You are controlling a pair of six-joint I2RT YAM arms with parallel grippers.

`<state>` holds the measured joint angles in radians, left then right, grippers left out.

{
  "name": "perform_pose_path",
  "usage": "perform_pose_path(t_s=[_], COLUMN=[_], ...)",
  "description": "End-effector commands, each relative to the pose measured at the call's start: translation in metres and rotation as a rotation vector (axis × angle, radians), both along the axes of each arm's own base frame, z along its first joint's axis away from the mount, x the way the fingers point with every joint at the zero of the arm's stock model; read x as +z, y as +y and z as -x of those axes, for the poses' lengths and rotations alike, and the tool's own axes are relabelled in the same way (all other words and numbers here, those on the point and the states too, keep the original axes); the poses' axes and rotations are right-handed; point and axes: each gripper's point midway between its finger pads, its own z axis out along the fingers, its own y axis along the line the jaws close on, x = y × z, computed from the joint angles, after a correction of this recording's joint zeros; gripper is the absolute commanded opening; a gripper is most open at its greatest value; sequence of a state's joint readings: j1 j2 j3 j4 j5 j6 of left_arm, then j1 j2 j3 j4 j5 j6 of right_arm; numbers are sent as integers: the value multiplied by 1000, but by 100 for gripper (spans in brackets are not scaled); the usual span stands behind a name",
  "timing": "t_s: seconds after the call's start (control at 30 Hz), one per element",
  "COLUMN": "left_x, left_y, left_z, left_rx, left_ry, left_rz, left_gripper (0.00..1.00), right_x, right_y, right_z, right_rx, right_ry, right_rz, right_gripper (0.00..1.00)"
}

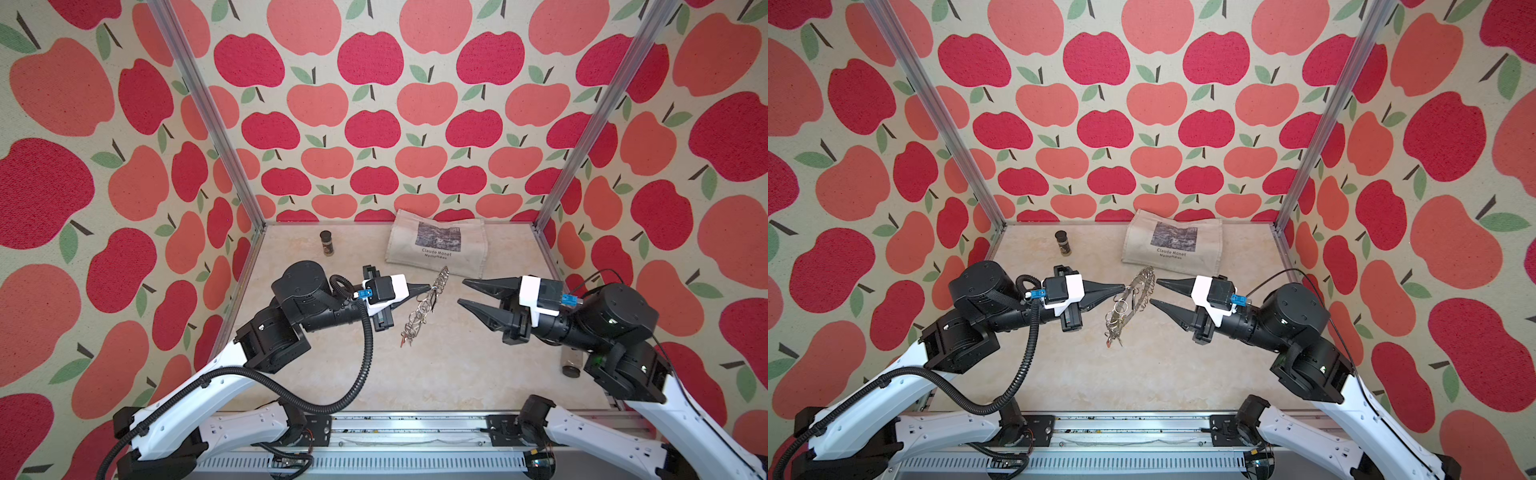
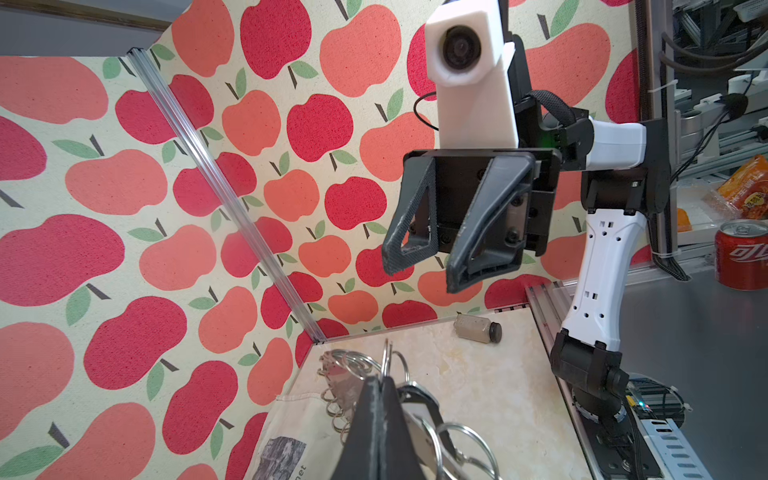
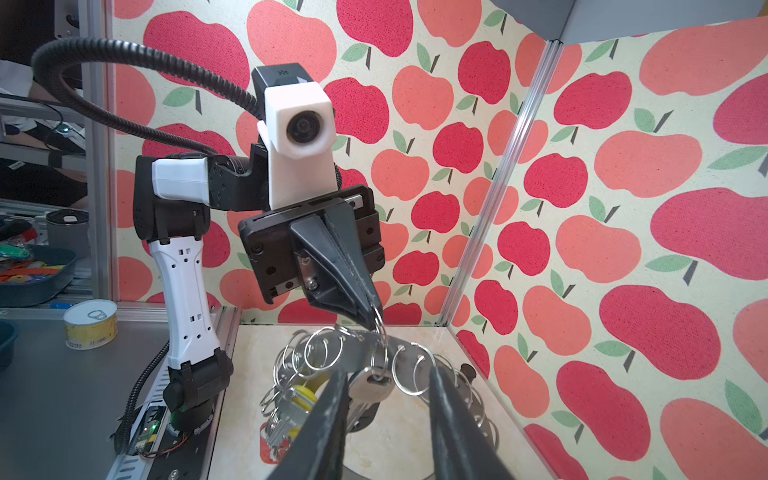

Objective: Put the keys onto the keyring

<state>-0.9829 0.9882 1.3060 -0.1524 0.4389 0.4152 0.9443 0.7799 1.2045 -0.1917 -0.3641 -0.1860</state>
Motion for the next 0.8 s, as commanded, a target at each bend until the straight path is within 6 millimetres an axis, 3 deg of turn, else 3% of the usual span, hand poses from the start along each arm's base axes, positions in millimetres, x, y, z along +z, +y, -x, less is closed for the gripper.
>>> perform_pose_path(t_s=[0.0,0.77], left_x=[19,18], left_y=[3,4], left_z=[8,12], left_rx=[-42,-60], left_ry=[-15,-17], left_rz=[73,71], left_gripper=[0,0], right_x=[2,-1], right_y=[9,24], right_z=[2,-3], right_rx=[57,146], right_ry=[13,100], right_rz=[-1,-28], right_gripper=[32,23])
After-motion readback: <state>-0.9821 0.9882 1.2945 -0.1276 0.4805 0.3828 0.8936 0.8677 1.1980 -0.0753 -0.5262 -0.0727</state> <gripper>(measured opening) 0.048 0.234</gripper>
